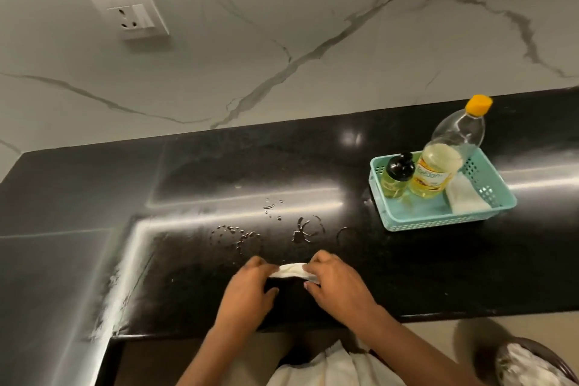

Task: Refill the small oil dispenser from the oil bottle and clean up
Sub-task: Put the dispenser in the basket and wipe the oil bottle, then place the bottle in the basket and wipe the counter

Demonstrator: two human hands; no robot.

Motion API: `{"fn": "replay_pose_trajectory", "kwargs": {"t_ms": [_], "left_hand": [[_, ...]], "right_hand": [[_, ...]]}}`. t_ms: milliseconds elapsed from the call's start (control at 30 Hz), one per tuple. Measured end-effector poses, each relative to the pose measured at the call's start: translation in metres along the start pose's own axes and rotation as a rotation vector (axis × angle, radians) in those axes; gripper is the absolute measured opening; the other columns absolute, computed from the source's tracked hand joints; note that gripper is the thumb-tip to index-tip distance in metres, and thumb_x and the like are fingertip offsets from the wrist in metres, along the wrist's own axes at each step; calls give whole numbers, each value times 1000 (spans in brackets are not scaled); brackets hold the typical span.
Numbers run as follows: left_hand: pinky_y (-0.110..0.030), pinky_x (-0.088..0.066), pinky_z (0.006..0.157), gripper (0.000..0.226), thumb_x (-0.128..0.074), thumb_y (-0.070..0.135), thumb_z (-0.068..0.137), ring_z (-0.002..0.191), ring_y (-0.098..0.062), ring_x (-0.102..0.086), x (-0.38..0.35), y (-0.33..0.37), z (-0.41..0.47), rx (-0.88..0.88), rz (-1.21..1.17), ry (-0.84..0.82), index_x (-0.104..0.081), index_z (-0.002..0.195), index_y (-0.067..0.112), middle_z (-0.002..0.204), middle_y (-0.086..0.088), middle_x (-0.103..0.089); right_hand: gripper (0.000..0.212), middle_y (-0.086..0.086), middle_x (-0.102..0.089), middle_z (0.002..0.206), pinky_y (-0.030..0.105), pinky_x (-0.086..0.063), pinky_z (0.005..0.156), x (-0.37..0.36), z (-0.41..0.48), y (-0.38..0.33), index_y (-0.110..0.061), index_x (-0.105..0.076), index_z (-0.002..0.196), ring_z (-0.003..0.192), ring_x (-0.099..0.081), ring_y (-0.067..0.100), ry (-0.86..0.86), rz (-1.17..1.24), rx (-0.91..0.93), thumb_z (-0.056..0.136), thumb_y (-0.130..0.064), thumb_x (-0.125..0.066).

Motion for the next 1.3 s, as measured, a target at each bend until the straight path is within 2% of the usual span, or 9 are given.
{"fn": "replay_pose_trajectory", "kwargs": {"t_ms": [167,333,467,600,700,867,1067,1200,1300], "left_hand": [[-36,-55,95,35,-59,22,103,122,-21,-59,-9,-2,4,-147,52,-29,-71,135,25,131,2,-62],[-35,-54,93,34,-51,16,107,118,-22,-60,-15,-2,13,-232,54,-37,-75,131,19,127,0,-65],[-34,-52,85,32,-53,10,104,106,-23,-65,-18,3,19,-294,64,-33,-80,121,17,114,-3,-69],[-32,-50,82,30,-55,11,105,104,-23,-66,-17,5,21,-353,68,-39,-79,121,16,112,-3,-68],[-27,-47,80,29,-54,17,107,101,-18,-64,-23,10,16,-421,60,-76,-79,122,19,113,0,-67],[-36,-58,78,25,-62,15,101,90,-18,-69,-31,35,11,-486,-20,-59,-83,113,22,103,4,-69],[-10,-50,73,20,-82,15,93,83,2,-70,-36,114,23,-446,-333,-97,-86,108,29,94,20,-73],[-25,-63,76,20,-82,14,94,81,-7,-79,-68,188,24,-360,-627,-316,-86,104,31,88,13,-83],[-35,-66,78,17,-82,12,94,82,-19,-82,-98,256,11,-401,-736,-444,-86,101,27,90,4,-85]], "right_hand": [[20,-8,-62,117,31,-60,81,-14,-1,-15,-27,-74,114,108,-62,17,132,-188,-8,97,-26,-64],[36,-9,-68,105,26,-60,68,-28,-12,-19,-29,-77,111,94,-68,15,194,-232,-3,77,-18,-83],[35,-7,-67,99,26,-60,61,-31,-10,-18,-26,-79,108,90,-69,16,171,-249,-45,75,-17,-86],[29,0,-62,113,35,-61,77,-32,-8,-19,-20,-73,122,109,-63,22,117,-263,-52,96,-12,-63],[34,3,-60,124,39,-59,90,-29,-15,-14,-16,-70,130,119,-58,24,120,-238,-32,100,-8,-55],[32,-2,-69,118,26,-55,98,-6,-48,17,-17,-79,119,111,-66,13,262,24,-182,97,-7,-60],[28,-17,-75,98,12,-56,90,37,-125,79,-21,-86,101,96,-72,-4,629,500,-555,90,2,-74],[30,-26,-79,95,12,-57,83,54,-182,115,-33,-83,103,93,-74,-6,817,785,-656,92,-5,-78],[17,-17,-82,96,20,-60,83,68,-225,140,-28,-84,108,92,-77,2,922,844,-654,96,-19,-78]]}}
Point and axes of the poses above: each hand's wrist, its own z-axis towards the middle knuckle, its own x-axis out of the back of the hand, y = z × x, the point moved 8 cm from there along z, towards the middle knuckle
